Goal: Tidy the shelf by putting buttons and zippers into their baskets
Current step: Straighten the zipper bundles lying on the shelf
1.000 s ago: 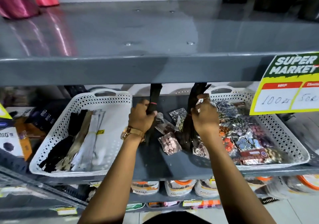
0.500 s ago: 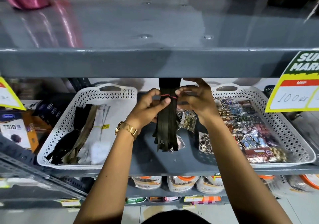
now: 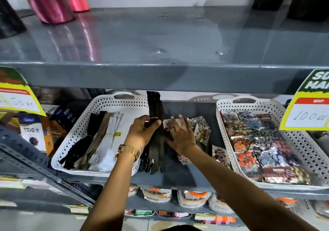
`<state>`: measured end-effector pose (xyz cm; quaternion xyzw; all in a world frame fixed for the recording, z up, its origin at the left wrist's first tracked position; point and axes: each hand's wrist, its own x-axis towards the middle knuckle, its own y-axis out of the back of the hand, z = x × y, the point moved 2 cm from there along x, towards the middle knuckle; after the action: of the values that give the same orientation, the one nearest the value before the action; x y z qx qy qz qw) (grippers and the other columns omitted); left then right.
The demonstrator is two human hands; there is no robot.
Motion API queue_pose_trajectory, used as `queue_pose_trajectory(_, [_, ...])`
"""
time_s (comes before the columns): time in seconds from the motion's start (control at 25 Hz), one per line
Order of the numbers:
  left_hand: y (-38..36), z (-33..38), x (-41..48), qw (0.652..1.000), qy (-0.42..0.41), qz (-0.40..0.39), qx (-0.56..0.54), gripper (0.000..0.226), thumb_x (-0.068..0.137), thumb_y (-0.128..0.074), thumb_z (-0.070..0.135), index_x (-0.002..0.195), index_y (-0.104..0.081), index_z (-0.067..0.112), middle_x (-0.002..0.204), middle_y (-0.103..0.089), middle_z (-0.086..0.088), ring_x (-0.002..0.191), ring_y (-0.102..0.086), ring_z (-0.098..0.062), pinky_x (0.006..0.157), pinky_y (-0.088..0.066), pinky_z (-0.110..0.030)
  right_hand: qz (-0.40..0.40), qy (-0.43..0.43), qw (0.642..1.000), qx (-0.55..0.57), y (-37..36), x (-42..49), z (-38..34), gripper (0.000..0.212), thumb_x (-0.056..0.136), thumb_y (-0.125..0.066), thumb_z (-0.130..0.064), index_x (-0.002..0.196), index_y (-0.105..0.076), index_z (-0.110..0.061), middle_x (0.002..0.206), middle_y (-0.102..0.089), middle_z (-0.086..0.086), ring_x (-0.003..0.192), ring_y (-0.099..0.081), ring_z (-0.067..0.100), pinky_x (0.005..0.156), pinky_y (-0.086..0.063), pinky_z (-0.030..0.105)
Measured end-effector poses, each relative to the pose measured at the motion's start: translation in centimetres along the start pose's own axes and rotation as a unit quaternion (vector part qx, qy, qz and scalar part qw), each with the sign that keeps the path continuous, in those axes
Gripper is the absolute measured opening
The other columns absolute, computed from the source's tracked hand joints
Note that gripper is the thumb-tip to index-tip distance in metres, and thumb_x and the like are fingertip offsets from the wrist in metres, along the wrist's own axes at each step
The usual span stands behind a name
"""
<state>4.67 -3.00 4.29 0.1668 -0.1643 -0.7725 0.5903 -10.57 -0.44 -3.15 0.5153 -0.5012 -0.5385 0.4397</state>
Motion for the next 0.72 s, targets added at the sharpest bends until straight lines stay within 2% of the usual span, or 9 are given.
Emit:
queue_pose_trajectory(0.08, [-0.6,-0.7,-0.3,1.000,-0.003,-0.028,0.012,0.031,0.079,-0.067,0.040,0.094,-0.070,0.013,0.099,-0.073,-0.012,0.094,-0.066,-0.027,0.087,-0.053,-0.040,0.001,-0.019,1.000,-0.019,-1.1,0.2,1.0,0.115,0.050,0.037,-0.075,0.148,-0.002,-0.028,0.160,0.002,0.001,0.145,0.013,0.032,0.115,0.012,0.055])
queue_pose_trajectory(0.12, [-0.9,-1.0,-0.3,0.999,-0.003,-0.040,0.017,0.033,0.078,-0.066,0.041,0.094,-0.071,0.013,0.100,-0.072,-0.013,0.096,-0.066,-0.028,0.089,-0.052,-0.042,-0.003,-0.037,0.999,-0.015,-1.2,0.1,1.7,0.114,0.050,0.036,-0.076,0.148,0.001,-0.029,0.160,0.003,0.000,0.145,0.013,0.032,0.113,0.013,0.056])
queue_pose_trajectory(0.32, [-3.4,-1.7,-0.2,0.994,0.013,-0.093,0.051,0.019,0.085,-0.063,0.034,0.087,-0.066,0.015,0.099,-0.069,-0.013,0.096,-0.063,-0.027,0.085,-0.048,-0.034,0.008,-0.162,0.983,0.082,-1.1,-2.3,5.0,0.082,0.081,-0.007,-0.073,0.147,0.007,-0.028,0.159,0.013,0.001,0.144,0.014,0.034,0.115,0.009,0.056])
queue_pose_trajectory(0.4, [-4.4,-1.4,0.3,0.991,0.010,-0.121,0.059,0.025,0.084,-0.062,0.037,0.084,-0.065,0.011,0.086,-0.067,-0.009,0.086,-0.062,-0.026,0.077,-0.048,-0.032,0.015,-0.201,0.972,0.118,-1.5,-3.5,5.6,0.080,0.083,-0.010,-0.072,0.147,0.010,-0.028,0.158,0.016,0.002,0.144,0.016,0.034,0.114,0.012,0.053])
queue_pose_trajectory(0.48, [-5.1,-1.0,0.9,0.988,0.001,-0.136,0.070,0.023,0.087,-0.062,0.029,0.075,-0.060,0.009,0.068,-0.056,-0.004,0.076,-0.055,-0.025,0.063,-0.041,-0.029,0.031,-0.215,0.966,0.141,-1.9,-4.0,5.7,0.078,0.084,-0.012,-0.071,0.147,0.009,-0.029,0.158,0.016,0.002,0.144,0.016,0.034,0.116,0.013,0.053])
queue_pose_trajectory(0.52, [-5.4,-1.1,1.6,0.987,-0.003,-0.133,0.088,0.024,0.088,-0.061,0.026,0.077,-0.060,0.005,0.067,-0.055,-0.007,0.076,-0.055,-0.027,0.062,-0.040,-0.031,0.035,-0.218,0.964,0.150,-2.0,-4.0,5.7,0.078,0.085,-0.013,-0.070,0.147,0.008,-0.029,0.158,0.015,0.002,0.144,0.016,0.033,0.116,0.013,0.053])
queue_pose_trajectory(0.6, [-5.9,-1.7,2.6,0.980,0.011,-0.111,0.167,0.030,0.088,-0.060,0.028,0.090,-0.060,-0.002,0.088,-0.063,-0.022,0.088,-0.060,-0.037,0.073,-0.047,-0.038,0.039,-0.217,0.963,0.157,-1.8,-4.1,5.7,0.076,0.086,-0.011,-0.068,0.147,0.010,-0.029,0.158,0.016,0.002,0.144,0.019,0.031,0.117,0.012,0.054])
queue_pose_trajectory(0.68, [-6.7,-2.4,3.0,0.963,0.028,-0.094,0.253,0.036,0.089,-0.057,0.033,0.105,-0.057,0.000,0.112,-0.063,-0.023,0.104,-0.059,-0.042,0.085,-0.048,-0.042,0.061,-0.212,0.962,0.164,-1.2,-4.5,5.7,0.072,0.087,-0.011,-0.066,0.146,0.009,-0.030,0.158,0.016,0.001,0.144,0.020,0.028,0.118,0.008,0.052])
queue_pose_trajectory(0.72, [-7.2,-2.3,3.0,0.954,0.028,-0.089,0.286,0.036,0.090,-0.056,0.033,0.110,-0.055,0.003,0.117,-0.062,-0.023,0.107,-0.058,-0.042,0.088,-0.048,-0.044,0.078,-0.210,0.959,0.175,-0.7,-5.0,5.8,0.071,0.088,-0.013,-0.065,0.147,0.007,-0.031,0.159,0.014,0.001,0.144,0.019,0.027,0.119,0.005,0.050])
